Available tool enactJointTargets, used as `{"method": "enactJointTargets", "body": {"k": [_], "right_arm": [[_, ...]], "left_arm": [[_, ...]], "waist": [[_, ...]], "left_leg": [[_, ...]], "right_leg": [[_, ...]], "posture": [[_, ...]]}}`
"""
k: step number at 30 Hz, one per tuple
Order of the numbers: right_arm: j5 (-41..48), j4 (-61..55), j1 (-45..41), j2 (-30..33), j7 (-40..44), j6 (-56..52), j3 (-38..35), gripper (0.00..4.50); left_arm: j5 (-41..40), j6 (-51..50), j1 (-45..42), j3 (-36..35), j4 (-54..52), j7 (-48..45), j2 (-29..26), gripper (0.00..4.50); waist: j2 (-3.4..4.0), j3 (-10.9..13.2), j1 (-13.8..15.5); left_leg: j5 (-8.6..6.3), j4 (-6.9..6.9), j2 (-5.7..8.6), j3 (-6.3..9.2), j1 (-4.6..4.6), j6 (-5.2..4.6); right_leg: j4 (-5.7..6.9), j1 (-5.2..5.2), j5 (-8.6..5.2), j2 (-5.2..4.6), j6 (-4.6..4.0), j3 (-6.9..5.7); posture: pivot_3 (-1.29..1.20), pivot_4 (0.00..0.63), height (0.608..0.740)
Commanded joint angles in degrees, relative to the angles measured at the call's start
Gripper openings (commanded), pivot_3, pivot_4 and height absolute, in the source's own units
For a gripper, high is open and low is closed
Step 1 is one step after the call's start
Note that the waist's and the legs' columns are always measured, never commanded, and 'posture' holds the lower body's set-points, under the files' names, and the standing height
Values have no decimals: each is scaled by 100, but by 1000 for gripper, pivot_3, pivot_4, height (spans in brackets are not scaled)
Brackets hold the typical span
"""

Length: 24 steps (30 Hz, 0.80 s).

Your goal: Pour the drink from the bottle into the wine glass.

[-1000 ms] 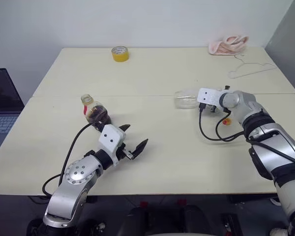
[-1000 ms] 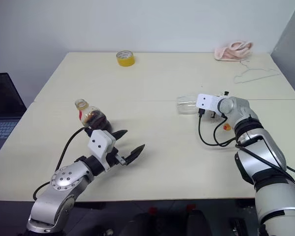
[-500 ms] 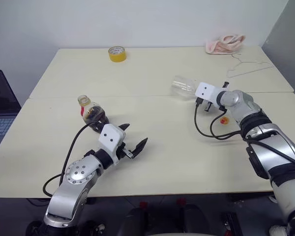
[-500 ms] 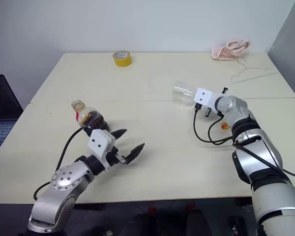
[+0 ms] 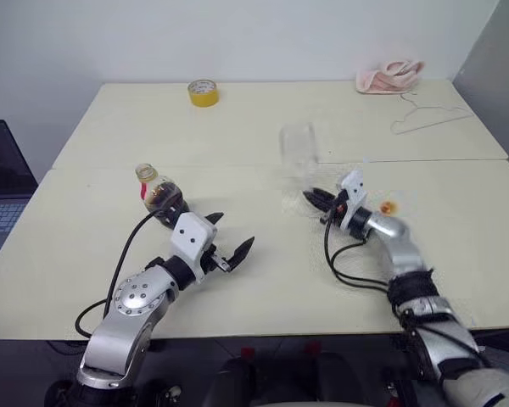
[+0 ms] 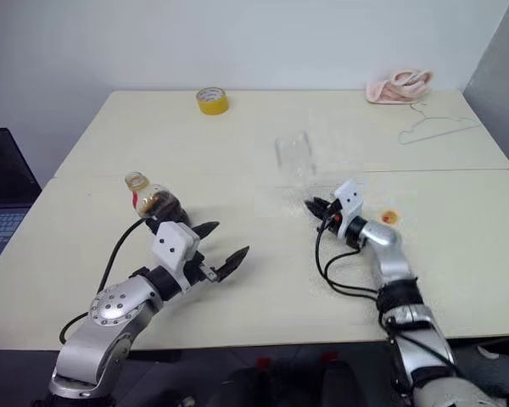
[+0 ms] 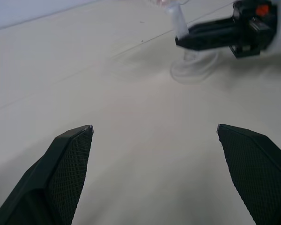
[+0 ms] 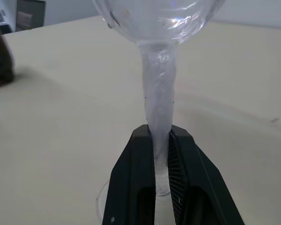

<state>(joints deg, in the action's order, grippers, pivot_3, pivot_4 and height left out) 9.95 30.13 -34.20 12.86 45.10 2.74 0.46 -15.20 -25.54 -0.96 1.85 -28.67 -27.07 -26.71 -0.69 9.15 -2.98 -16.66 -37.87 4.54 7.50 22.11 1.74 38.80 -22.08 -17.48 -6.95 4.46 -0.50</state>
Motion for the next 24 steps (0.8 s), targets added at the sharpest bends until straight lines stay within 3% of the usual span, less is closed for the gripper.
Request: {"method": "enactJointTargets", "body": {"k": [1,12,17,24], "right_arm": [[59,-1343,513,-431,-109,-8,471,132],[-127,-1733,1087,-1036,-506,83,1084,131],[-671,-1315,1074,-643,-724,155,1202,131],[-784,-1012,1140,-149,-659,187,1099,130]], "left_arm": [[34,156,-86,-39,-97,-32,8,4500],[36,141,-72,-38,-106,-48,-6,4500],[33,121,-62,-54,-125,-52,-27,4500],[64,126,-130,-32,-60,-60,-35,4500]], "waist": [[1,-1,10],[3,-2,69],[3,-2,92],[-1,-5,144]], "left_leg": [[0,2,-1,4,0,0],[-3,0,0,6,-4,5],[-3,-2,2,5,-5,5],[-3,-3,3,6,-16,5]], "right_leg": [[1,-1,0,1,0,-3],[6,-6,0,5,0,1],[6,-6,0,6,0,2],[5,8,0,5,0,0]], "posture": [[0,150,740],[0,150,740],[0,150,740],[0,150,740]]}}
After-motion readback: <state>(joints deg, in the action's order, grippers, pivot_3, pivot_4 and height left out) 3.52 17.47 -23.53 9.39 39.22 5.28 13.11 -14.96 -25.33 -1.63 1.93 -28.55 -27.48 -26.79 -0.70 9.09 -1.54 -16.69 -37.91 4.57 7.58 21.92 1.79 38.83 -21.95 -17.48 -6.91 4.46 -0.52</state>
